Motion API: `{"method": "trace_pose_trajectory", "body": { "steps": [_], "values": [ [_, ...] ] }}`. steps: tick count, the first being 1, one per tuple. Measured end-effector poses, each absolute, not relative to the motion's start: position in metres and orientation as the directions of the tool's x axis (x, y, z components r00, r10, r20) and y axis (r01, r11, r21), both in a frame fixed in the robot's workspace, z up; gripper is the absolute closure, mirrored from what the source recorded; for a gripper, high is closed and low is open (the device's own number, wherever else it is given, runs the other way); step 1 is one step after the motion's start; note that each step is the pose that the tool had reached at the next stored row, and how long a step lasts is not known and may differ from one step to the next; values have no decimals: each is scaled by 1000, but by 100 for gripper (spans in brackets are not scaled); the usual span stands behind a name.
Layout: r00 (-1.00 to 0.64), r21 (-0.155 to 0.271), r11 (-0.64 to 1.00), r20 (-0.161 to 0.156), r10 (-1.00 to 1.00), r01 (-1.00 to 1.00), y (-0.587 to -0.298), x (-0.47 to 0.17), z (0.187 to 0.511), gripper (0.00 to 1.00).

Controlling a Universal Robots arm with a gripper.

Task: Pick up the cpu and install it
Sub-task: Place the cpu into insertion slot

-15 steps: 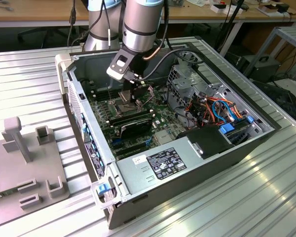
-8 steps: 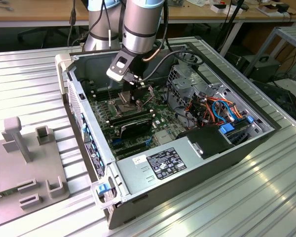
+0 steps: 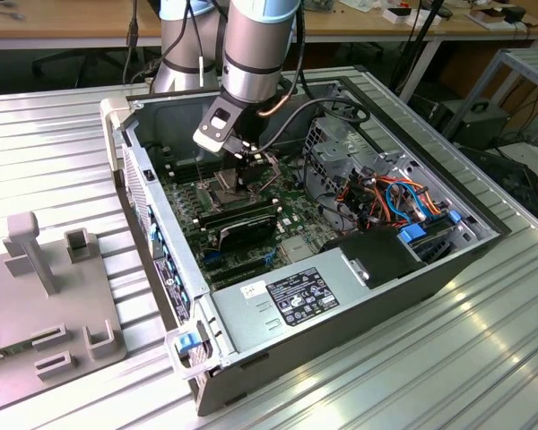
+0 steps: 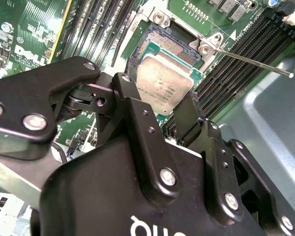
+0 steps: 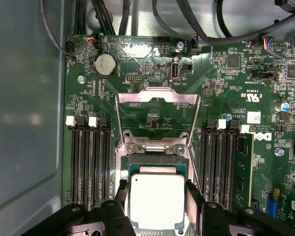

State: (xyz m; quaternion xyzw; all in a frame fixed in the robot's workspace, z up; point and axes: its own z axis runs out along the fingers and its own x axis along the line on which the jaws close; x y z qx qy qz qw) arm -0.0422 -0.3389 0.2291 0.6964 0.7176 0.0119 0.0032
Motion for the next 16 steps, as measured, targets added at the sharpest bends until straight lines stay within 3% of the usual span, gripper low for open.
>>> {"method": "trace_pose_trajectory", "body": {
  "steps": [16],
  "values": [
    [-30, 22, 30, 12, 999, 999, -339, -42, 223, 45]
  ]
}}
